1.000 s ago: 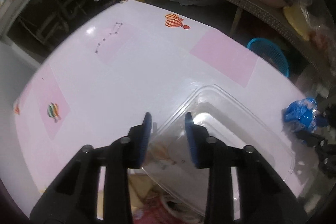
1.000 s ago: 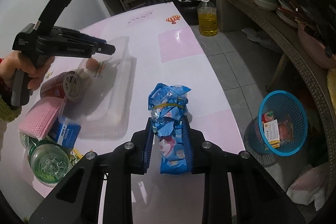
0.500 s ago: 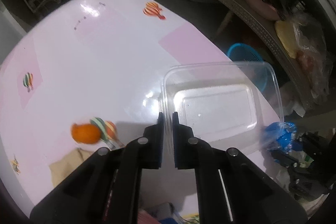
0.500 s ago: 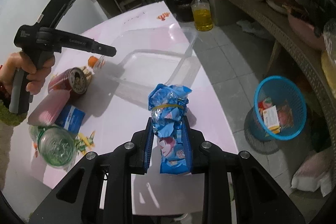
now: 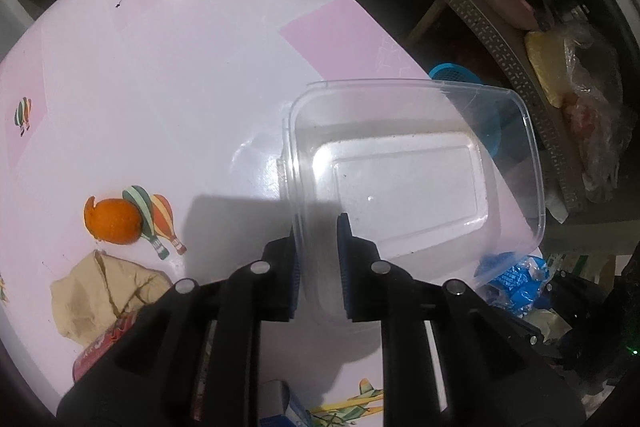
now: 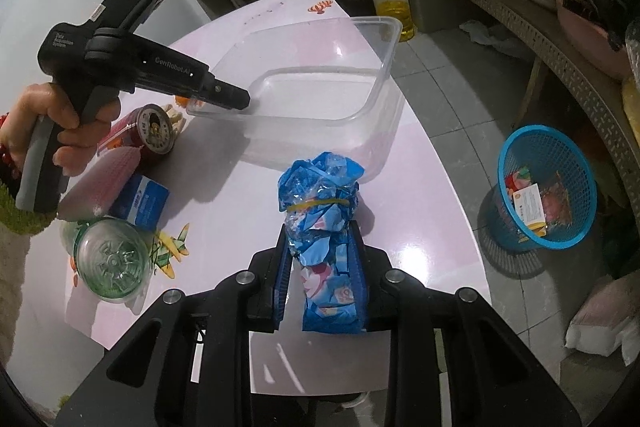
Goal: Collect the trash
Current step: 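Grasp the clear plastic tub rim with the left gripper and lift it, then carry the tub and wrapper over the blue wastebasket and open both grippers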
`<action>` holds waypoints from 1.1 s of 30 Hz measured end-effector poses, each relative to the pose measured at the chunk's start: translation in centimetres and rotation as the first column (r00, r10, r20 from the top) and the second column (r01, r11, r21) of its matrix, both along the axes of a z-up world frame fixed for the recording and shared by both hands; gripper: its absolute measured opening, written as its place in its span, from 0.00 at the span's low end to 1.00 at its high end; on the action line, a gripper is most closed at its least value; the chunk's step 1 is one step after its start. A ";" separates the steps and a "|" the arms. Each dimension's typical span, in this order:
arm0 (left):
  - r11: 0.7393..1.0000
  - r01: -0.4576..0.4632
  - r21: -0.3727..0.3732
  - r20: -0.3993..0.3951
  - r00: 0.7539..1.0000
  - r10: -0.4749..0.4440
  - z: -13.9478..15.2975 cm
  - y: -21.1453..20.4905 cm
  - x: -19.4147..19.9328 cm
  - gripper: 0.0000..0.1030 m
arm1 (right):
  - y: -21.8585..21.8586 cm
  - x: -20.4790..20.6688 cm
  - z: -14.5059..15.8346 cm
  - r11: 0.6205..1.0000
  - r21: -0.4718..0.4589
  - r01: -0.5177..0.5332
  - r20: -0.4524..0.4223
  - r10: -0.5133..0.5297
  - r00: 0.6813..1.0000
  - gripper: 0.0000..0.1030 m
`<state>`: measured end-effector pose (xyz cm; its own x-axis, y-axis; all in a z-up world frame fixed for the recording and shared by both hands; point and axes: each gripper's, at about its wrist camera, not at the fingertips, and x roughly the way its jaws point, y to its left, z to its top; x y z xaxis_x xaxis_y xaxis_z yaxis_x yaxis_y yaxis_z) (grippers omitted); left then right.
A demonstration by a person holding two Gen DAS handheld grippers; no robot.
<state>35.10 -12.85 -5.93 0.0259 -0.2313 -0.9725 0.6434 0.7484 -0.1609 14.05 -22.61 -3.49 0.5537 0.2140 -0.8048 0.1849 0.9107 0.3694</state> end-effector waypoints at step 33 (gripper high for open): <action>0.979 -0.076 -0.190 0.049 0.995 0.087 5.8 -1.2 -2.2 0.02 | -2.5 -5.2 3.3 0.993 0.005 0.116 0.093 -0.116 0.989 0.22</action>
